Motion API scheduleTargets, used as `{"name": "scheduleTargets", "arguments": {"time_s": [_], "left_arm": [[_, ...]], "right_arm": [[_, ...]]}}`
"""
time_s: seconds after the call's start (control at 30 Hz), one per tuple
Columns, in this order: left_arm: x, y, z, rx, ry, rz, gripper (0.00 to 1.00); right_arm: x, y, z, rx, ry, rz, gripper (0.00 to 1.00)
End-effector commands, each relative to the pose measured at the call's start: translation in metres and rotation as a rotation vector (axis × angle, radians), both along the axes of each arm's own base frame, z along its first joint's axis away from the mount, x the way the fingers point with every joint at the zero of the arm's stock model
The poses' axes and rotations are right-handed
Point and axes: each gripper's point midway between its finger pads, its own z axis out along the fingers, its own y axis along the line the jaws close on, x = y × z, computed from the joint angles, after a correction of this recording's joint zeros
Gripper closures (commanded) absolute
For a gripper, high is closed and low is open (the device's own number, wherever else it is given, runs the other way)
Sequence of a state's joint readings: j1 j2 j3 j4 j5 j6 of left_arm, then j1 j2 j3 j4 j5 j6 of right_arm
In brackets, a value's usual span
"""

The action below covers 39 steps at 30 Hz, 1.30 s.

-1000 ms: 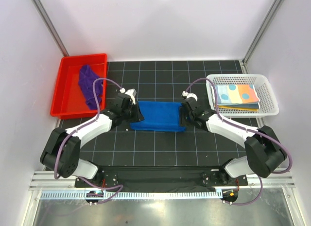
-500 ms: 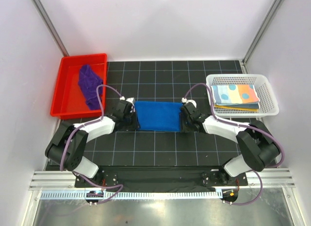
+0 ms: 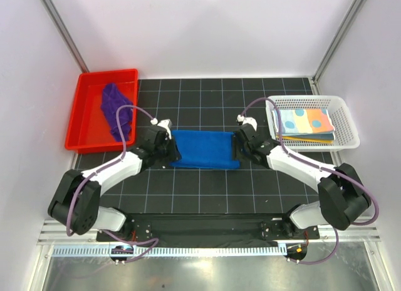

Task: Fold and stack the towels
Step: Fold the towel, then neatly place the folded towel into the bin

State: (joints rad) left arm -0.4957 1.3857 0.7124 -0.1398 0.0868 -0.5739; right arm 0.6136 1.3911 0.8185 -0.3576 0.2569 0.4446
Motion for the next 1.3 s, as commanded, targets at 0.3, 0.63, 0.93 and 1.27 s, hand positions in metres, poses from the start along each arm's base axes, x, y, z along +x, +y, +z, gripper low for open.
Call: {"name": "scheduleTargets", "arguments": {"time_s": [0.3, 0.63, 0.93, 1.27], "left_arm": [[-0.015, -0.012, 0.06, -0.11, -0.139, -0.048, 0.71], [-0.025, -0.009, 0.051, -0.113, -0.134, -0.062, 0.71], [-0.023, -0.013, 0.045, -0.121, -0.123, -0.062, 0.71], [-0.025, -0.016, 0.046, -0.139, -0.123, -0.069, 0.71]], "right_arm": [[0.053, -0.001, 0.001, 0.014, -0.016, -0.06, 0.34], [0.067, 0.013, -0.018, 0.076, -0.001, -0.077, 0.34], [0.066, 0.019, -0.037, 0.083, 0.041, -0.067, 0.38], [0.05, 0.023, -0.072, -0.034, 0.107, -0.042, 0.57]]}}
